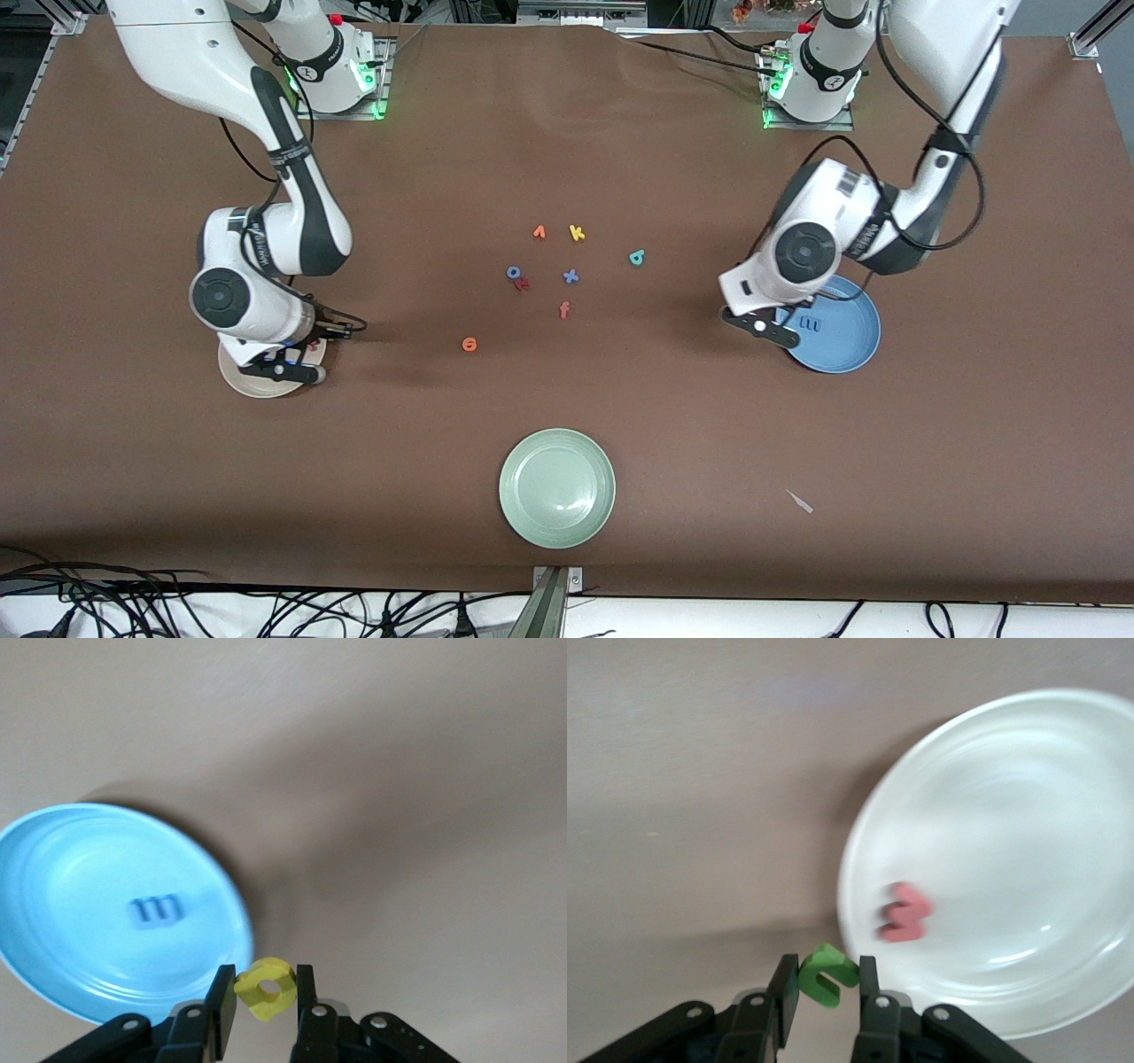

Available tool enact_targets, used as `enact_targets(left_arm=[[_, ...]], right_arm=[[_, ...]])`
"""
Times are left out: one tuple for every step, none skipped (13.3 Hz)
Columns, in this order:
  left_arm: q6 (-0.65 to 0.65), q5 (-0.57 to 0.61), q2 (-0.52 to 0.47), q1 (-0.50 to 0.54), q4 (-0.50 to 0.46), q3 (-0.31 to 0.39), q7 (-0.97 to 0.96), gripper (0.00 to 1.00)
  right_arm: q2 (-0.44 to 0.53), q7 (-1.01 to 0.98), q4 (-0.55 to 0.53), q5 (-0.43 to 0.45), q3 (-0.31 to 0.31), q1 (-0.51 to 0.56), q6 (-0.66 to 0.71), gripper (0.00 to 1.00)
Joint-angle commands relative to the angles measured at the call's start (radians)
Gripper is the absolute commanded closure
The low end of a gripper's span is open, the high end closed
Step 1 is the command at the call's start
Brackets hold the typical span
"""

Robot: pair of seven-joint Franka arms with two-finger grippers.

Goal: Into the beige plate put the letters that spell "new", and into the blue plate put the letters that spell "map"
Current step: 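Put the green n and yellow a on the white and blue plates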

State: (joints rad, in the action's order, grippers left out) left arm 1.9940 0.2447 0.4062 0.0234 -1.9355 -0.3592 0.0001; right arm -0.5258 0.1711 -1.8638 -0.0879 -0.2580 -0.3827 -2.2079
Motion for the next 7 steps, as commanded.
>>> enact_targets(left_arm=[[0.006,0.027,-0.029,0.088,-0.051,-0.014,0.162,0.95],[0.023,0.027,-0.026,0.116,-0.065,-0.014,0.208,0.95],[0.054,0.028,-0.024,0.145,-0.088,-0.014,0.243,0.95],[0.095,0.034,-0.023,0.171,-0.115,-0.014,0.27,0.95],[0.141,0.072,-0.018,0.191,-0.149,-0.014,0.282,0.94],[0.193,0.115,-0.017,0.213,-0.177,-0.014,0.281,0.94],[0.225,0.143,-0.008,0.227,-0.195,-0.014,0.282,0.94]], right_arm=[[0.007,-0.097,-0.003,0.002,-0.02,0.022,0.007,0.74],[0.0,-0.113,0.001,0.002,-0.02,0.033,-0.001,0.73],[-0.006,-0.122,0.005,-0.001,-0.02,0.038,-0.006,0.63],[-0.008,-0.122,0.005,-0.006,-0.02,0.039,-0.01,0.19],[-0.006,-0.122,0.005,-0.012,-0.02,0.039,-0.01,0.0],[-0.008,-0.119,0.012,-0.013,-0.02,0.038,-0.007,0.0],[-0.006,-0.111,0.024,-0.015,-0.017,0.036,0.003,0.0]])
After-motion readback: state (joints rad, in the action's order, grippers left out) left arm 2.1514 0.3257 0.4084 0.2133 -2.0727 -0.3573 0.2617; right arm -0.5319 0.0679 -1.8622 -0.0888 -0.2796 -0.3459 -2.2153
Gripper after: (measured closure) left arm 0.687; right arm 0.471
